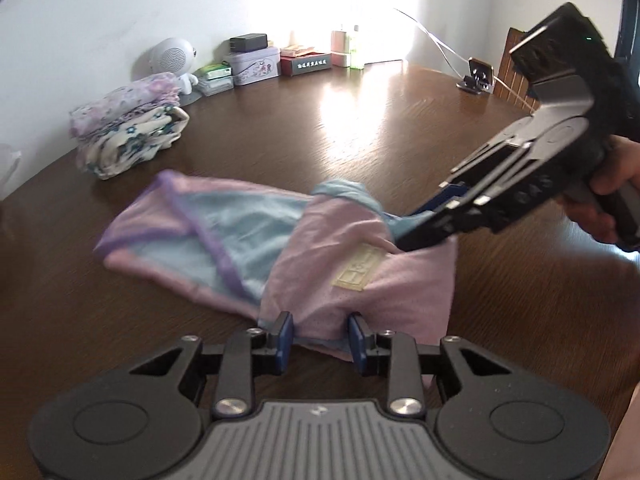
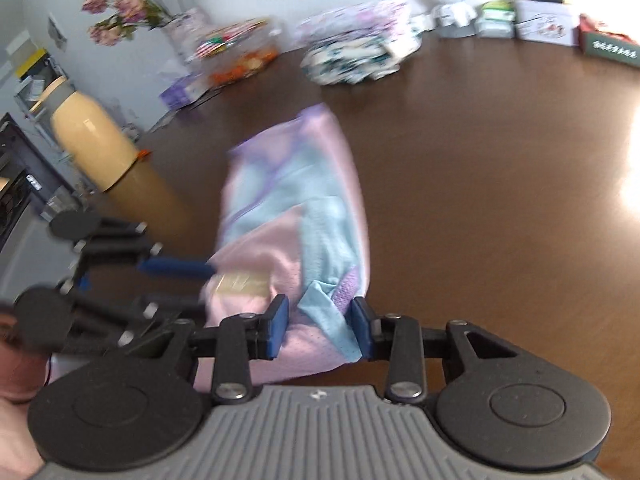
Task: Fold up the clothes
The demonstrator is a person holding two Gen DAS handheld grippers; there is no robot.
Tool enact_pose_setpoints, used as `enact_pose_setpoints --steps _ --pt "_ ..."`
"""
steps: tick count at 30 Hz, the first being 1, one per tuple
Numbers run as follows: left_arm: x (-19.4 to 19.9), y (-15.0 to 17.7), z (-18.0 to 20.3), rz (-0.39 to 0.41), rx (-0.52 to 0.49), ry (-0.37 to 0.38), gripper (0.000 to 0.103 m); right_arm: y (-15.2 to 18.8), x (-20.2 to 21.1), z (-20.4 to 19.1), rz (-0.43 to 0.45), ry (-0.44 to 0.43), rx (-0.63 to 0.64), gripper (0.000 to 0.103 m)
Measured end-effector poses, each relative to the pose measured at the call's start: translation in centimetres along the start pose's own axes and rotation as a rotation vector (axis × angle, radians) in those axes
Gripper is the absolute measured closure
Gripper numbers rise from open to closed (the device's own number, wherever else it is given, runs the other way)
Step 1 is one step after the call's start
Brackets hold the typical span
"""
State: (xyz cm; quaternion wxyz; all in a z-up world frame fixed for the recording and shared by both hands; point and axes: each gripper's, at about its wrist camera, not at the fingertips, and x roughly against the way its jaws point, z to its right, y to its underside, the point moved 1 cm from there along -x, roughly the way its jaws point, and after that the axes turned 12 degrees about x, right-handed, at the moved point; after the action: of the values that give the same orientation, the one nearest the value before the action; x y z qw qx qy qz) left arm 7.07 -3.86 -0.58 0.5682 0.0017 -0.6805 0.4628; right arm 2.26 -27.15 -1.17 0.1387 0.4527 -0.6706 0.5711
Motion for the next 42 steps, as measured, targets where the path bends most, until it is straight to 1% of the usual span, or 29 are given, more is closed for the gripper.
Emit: enact_pose_setpoints --steps 3,7,10,11,12,13,14,15,16,17,18,19,20,21,23,24,26,28,29,30,33,34,35,36,37,40,41,42 --pt "1.0 0.9 -0.9 -0.005 -0.015 -0.027 0.074 1.1 -0.3 -2.4 0.012 -0.019 -0.023 0.068" --pt "2.0 1.8 -1.8 0.007 -0.004 -0.062 0.075 2.4 -0.1 -4.7 0.037 0.024 -0.081 0.068" --pt "4.0 2.4 -1.8 0.067 0.003 -0.042 0.075 3.0 1.5 -5.8 0.094 0.053 -0.065 0.066" --pt "4.8 2.6 -1.7 0.092 0.001 -0.03 0.073 3.1 2.5 -6.0 0.123 0.063 -0.049 0.066" --pt "5.6 2.8 -1.4 0.116 -0.008 -0.017 0.068 3.0 3.4 -6.3 0.155 0.071 -0.02 0.065" --pt "6.4 3.1 -1.0 0.137 -0.031 -0.005 0.064 2.9 4.3 -6.6 0.176 0.077 0.041 0.058" --pt "7.1 3.4 -0.5 0.152 -0.059 0.008 0.056 2.7 5.0 -7.1 0.194 0.083 0.109 0.052" --pt "7.5 3.8 0.2 0.159 -0.088 0.017 0.049 2.5 5.4 -7.7 0.191 0.093 0.192 0.039" --pt "7.6 4.2 0.9 0.158 -0.118 0.02 0.045 2.4 5.5 -8.5 0.177 0.108 0.284 0.026" --pt "7.6 4.6 1.7 0.154 -0.148 0.021 0.039 2.4 5.4 -9.4 0.16 0.122 0.377 0.022" --pt "7.6 4.9 2.5 0.151 -0.178 0.022 0.034 2.5 5.2 -10.3 0.138 0.139 0.472 0.022" --pt "7.5 5.3 3.2 0.146 -0.203 0.018 0.031 2.6 4.7 -11.0 0.109 0.158 0.552 0.021" --pt "7.3 5.6 3.7 0.142 -0.216 0.008 0.026 2.6 4.2 -11.6 0.079 0.177 0.627 0.021" --pt "7.1 5.9 4.0 0.14 -0.22 -0.006 0.024 2.7 3.7 -12.1 0.053 0.189 0.684 0.021" --pt "6.5 6.4 4.5 0.136 -0.216 -0.033 0.024 3.2 2.9 -12.7 0.021 0.195 0.763 0.021" --pt "6.1 6.6 4.6 0.134 -0.213 -0.051 0.025 3.4 2.4 -12.9 0.008 0.199 0.798 0.022" --pt "5.6 7.0 4.6 0.128 -0.221 -0.082 0.027 4.2 1.9 -13.3 -0.015 0.207 0.87 0.031" --pt "5.1 7.2 4.7 0.121 -0.233 -0.101 0.034 5.0 1.5 -13.9 -0.03 0.217 0.938 0.046" --pt "5.0 7.3 4.8 0.117 -0.238 -0.1 0.041 5.3 1.3 -14.2 -0.03 0.226 0.976 0.05" --pt "4.8 7.3 4.9 0.112 -0.24 -0.099 0.045 5.6 1.0 -14.5 -0.028 0.237 1.014 0.057" --pt "4.6 7.3 5.0 0.114 -0.251 -0.096 0.045 6.4 0.4 -15.1 -0.037 0.262 1.135 0.058" --pt "4.5 7.3 5.1 0.118 -0.256 -0.097 0.045 6.5 0.1 -15.1 -0.051 0.256 1.156 0.06" --pt "4.5 7.3 5.2 0.12 -0.262 -0.099 0.045 6.6 -0.1 -15.1 -0.055 0.247 1.165 0.062" --pt "4.5 7.3 5.2 0.121 -0.268 -0.102 0.045 6.4 -0.2 -15.0 -0.064 0.234 1.168 0.072" --pt "4.4 7.3 5.3 0.12 -0.273 -0.106 0.045 6.3 -0.4 -15.1 -0.083 0.227 1.169 0.085" --pt "4.1 7.3 5.6 0.121 -0.305 -0.132 0.045 5.8 -0.7 -15.2 -0.117 0.226 1.165 0.093" --pt "4.0 7.3 5.9 0.123 -0.324 -0.145 0.045 5.4 -0.8 -15.3 -0.128 0.227 1.139 0.093" --pt "3.8 7.4 6.1 0.127 -0.345 -0.16 0.045 4.7 -0.6 -15.2 -0.135 0.212 1.087 0.095"
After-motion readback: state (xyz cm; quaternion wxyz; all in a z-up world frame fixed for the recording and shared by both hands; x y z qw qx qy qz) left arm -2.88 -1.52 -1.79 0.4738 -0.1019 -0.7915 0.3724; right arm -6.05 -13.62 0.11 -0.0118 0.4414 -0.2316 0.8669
